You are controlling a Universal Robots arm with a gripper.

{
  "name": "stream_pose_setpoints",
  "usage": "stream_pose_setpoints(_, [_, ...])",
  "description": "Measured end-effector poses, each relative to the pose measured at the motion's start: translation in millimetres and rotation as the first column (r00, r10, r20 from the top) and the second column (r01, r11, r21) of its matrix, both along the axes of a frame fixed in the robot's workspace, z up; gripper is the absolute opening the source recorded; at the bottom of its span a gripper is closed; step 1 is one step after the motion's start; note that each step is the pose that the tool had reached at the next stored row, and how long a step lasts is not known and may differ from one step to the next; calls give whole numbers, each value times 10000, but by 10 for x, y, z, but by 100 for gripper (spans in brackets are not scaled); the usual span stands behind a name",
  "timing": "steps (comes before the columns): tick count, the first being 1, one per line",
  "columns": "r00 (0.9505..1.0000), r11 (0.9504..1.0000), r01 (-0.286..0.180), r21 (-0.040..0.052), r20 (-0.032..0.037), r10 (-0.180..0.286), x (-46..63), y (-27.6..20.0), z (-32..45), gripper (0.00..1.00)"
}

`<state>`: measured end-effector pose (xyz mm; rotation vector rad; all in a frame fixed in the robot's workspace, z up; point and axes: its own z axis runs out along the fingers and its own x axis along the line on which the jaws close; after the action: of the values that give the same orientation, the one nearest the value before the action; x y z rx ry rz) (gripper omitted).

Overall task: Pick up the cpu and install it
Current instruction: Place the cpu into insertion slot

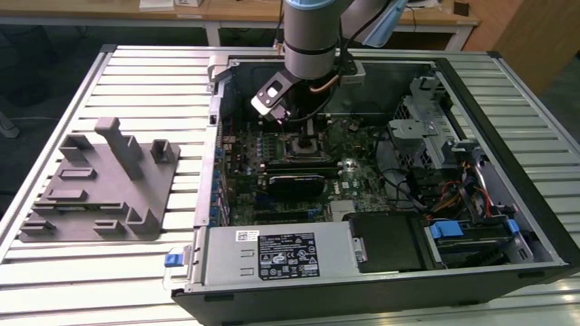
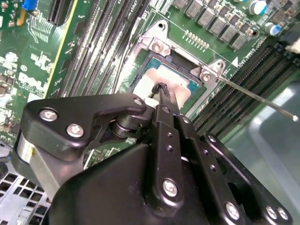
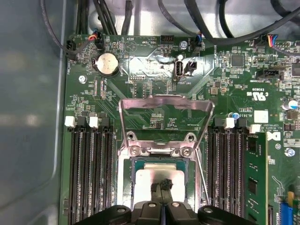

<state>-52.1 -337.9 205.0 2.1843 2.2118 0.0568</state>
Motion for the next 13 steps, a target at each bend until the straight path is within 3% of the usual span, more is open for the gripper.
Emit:
stream_pose_setpoints(5, [10000,10000,1,0,0,-1,0,0,125,11])
stream_pose_setpoints(10, [10000,10000,0,-1,-1,0,0,0,303,11])
stream_pose_setpoints(13, [10000,10000,0,-1,-1,0,0,0,356,11])
